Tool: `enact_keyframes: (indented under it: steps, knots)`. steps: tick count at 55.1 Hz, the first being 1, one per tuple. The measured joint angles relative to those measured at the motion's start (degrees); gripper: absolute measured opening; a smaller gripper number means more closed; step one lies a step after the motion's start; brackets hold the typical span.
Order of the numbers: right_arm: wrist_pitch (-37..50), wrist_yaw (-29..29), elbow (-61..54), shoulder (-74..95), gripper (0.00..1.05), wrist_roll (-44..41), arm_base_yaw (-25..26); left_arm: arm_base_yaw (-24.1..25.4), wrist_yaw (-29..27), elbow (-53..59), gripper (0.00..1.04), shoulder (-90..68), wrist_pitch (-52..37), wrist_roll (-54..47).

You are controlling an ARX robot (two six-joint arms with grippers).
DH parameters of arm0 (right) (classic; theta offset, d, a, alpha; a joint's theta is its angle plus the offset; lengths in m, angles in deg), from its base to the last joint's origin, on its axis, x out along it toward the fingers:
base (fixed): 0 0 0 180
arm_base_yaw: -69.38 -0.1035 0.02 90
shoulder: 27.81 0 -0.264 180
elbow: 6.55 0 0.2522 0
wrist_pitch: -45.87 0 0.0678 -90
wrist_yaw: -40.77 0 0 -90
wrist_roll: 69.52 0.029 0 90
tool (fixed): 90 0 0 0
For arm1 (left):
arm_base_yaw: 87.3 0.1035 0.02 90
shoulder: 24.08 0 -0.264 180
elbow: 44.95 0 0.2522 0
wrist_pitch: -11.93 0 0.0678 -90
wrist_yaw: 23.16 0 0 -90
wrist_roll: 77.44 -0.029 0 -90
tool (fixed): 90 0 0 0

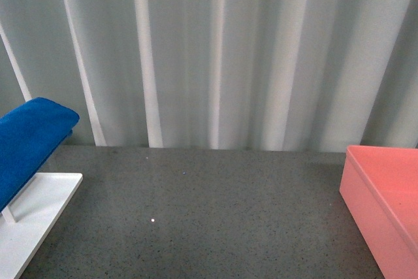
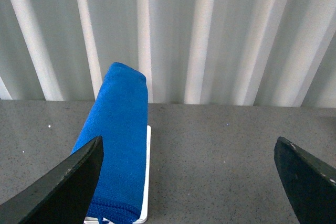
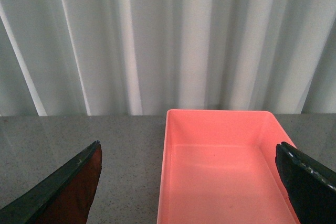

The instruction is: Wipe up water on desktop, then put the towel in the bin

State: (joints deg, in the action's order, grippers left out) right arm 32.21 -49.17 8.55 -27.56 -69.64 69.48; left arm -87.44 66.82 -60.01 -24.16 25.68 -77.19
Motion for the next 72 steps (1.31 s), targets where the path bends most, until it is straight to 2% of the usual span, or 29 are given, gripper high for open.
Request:
enact_keyframes:
  steps: [72]
  knots:
    - [0.0,0.0,0.0,0.0,0.98,0.0,0.0,0.0,0.0,0.0,0.98,0.0,0.0,0.0]
